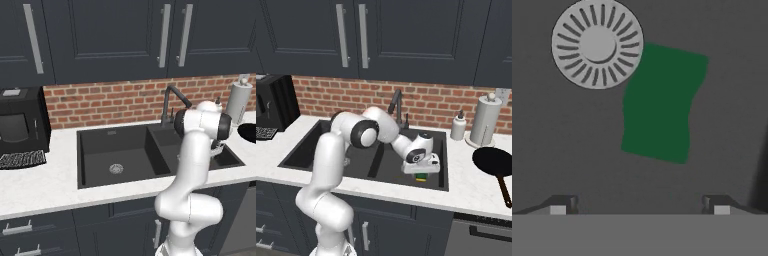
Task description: Pick the pan and sponge and place them into the sink. Then turn on the water.
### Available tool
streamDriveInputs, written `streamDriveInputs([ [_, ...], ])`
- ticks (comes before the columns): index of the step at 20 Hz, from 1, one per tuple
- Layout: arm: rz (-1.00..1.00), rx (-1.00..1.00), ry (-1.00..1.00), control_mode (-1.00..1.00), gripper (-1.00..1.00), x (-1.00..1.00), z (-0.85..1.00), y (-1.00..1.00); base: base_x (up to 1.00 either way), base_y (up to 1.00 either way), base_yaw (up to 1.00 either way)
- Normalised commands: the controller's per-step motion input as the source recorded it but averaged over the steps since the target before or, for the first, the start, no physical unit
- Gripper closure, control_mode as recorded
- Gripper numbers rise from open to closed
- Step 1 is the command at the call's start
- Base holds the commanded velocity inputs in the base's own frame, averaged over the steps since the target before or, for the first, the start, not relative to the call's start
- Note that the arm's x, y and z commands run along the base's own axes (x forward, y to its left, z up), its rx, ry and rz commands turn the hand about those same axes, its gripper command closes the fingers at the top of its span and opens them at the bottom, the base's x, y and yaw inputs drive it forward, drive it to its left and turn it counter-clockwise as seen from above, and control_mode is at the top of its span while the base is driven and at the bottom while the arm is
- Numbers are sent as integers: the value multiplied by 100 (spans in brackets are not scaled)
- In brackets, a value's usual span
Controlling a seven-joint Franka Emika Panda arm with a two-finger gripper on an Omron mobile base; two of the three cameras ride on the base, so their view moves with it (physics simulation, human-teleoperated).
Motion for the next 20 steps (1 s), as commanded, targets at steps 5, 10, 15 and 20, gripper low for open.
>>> streamDriveInputs([
  [5, 0, 0, -15, -100, -100, -39, 67, 0, 0, 0, 0],
  [10, 0, 0, -13, -100, -100, -42, 64, 0, 0, 0, 0],
  [15, -1, 0, -8, -100, -100, -48, 73, 0, 0, 0, 0],
  [20, -3, 0, -6, -100, -100, -42, 85, 3, 0, 0, 0],
])
